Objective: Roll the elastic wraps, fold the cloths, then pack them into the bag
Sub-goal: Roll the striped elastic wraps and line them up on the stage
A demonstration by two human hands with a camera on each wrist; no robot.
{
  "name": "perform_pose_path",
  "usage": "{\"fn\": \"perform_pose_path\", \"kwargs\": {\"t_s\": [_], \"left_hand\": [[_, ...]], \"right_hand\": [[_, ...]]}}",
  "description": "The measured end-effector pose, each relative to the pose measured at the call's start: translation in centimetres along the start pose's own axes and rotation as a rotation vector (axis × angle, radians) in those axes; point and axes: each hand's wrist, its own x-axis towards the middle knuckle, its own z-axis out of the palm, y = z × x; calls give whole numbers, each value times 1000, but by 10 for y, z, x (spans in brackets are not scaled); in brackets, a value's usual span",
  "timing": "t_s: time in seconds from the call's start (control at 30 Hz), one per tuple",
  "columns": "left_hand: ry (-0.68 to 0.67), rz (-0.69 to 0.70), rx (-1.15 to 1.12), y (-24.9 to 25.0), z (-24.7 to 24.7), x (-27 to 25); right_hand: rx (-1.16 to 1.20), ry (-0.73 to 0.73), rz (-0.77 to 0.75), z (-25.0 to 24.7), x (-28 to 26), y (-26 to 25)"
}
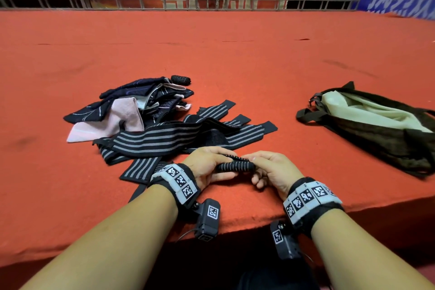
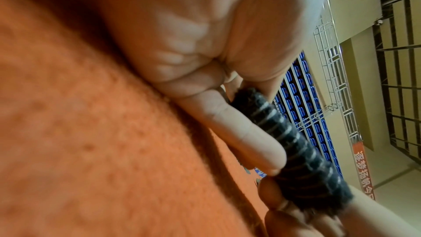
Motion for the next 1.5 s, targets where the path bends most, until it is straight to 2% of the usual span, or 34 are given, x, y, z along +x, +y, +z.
{"fn": "perform_pose_path", "kwargs": {"t_s": [0.47, 0.67, 0.83, 0.97, 1.13, 1.3, 1.4, 1.5], "left_hand": [[2, -88, -96, 2, -2, 3], [-51, -63, -27, -1, -3, 5], [-106, -52, 5, -2, -4, 4], [-139, -44, 3, -4, -5, 5], [-135, -40, 16, -5, -4, 7], [-124, -23, 18, -4, -5, 8], [-115, -21, 12, -4, -6, 7], [-115, -18, 16, -5, -6, 9]], "right_hand": [[-43, 17, -1, -2, 3, 4], [-113, 35, -17, -2, 6, 5], [-86, 36, 83, 0, 11, 0], [-289, 13, 53, 0, 13, 2], [-388, 49, 16, -3, 15, 9], [-372, 59, 29, -2, 14, 8], [-259, 23, 62, -1, 15, 6], [-265, 4, 48, -3, 14, 7]]}}
